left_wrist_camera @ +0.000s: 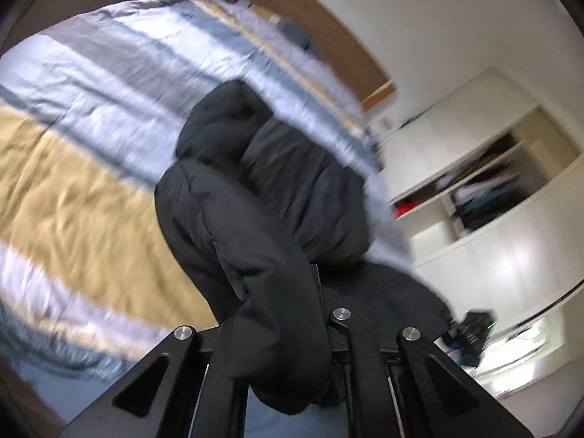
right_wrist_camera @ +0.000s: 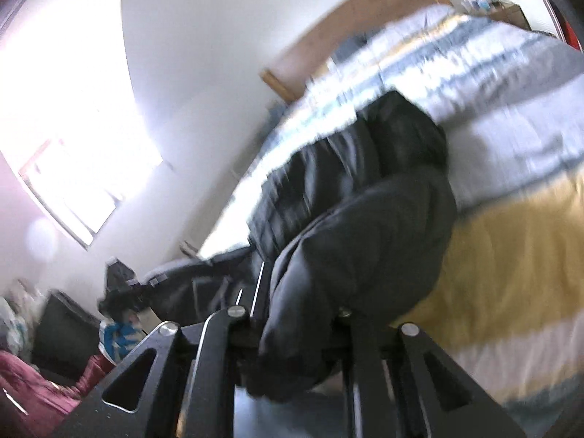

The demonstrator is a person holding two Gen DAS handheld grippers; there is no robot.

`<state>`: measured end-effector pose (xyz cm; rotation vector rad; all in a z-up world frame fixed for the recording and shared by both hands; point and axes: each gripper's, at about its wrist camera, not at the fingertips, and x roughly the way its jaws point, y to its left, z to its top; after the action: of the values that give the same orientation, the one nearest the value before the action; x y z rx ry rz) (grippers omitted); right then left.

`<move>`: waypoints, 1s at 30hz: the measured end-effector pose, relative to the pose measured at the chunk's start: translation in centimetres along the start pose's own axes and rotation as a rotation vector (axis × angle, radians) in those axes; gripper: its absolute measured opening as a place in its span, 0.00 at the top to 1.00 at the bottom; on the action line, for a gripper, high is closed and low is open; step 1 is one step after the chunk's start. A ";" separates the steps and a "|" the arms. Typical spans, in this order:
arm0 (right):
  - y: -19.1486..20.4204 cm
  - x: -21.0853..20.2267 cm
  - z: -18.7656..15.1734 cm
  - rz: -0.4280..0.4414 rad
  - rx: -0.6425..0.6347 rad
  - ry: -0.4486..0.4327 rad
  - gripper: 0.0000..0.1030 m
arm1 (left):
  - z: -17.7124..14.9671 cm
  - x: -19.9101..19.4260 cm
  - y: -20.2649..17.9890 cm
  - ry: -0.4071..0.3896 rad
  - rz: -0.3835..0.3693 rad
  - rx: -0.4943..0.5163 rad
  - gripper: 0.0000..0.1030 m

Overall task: Fold large clothes
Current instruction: 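Lift the coat edge with both tools and fold it over the rest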

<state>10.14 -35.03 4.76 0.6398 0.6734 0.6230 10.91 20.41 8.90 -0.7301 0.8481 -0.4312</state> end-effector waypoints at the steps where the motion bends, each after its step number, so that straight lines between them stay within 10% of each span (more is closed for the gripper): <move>1: -0.1 -0.2 1.1 0.024 0.012 -0.032 0.86 | 1.5 -0.2 0.4 -0.029 -0.050 -0.046 0.92; 11: -5.0 3.9 16.1 0.029 0.163 -0.253 0.86 | 16.3 5.6 3.7 -0.206 -0.166 -0.348 0.89; 21: -12.0 19.1 29.9 -0.315 0.192 -0.278 0.86 | 31.6 22.3 7.2 -0.204 0.138 -0.348 0.87; 30: -24.6 30.9 31.1 -0.576 0.304 -0.112 0.86 | 34.1 36.1 15.0 -0.071 0.305 -0.346 0.79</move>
<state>59.28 -39.47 -4.65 0.7132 0.8099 -0.0517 60.69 22.49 -5.59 -0.9102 0.9608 0.0170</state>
